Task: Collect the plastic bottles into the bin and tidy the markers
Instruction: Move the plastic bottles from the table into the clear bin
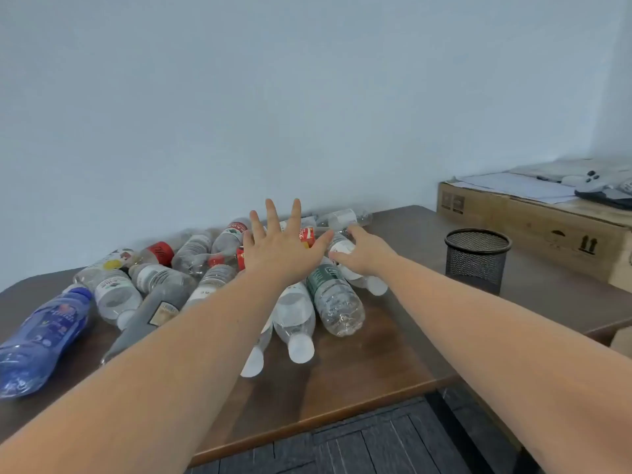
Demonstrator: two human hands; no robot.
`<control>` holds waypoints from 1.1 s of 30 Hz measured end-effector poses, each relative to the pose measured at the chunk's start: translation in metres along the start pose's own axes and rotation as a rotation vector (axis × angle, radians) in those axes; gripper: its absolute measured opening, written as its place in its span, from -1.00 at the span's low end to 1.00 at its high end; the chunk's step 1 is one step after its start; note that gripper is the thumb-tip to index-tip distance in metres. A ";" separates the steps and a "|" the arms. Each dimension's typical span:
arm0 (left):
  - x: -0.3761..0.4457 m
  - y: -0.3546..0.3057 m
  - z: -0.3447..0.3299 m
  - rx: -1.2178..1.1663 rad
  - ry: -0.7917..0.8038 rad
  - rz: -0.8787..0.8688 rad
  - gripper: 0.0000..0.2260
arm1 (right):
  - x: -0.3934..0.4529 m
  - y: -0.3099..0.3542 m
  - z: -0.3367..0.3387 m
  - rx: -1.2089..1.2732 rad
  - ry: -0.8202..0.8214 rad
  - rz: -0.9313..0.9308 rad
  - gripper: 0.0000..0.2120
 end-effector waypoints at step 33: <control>-0.015 -0.084 -0.050 -0.116 0.333 0.045 -0.39 | -0.086 0.003 0.112 0.424 -0.648 0.365 -0.43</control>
Point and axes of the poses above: each hand's wrist, its own x-axis towards the middle knuckle, its own z-axis out of the back of the hand, y = z × x, the point moved 5 cm from there along x, towards the middle knuckle, and after that the axes turned 12 degrees about x, right-handed, at the moved point
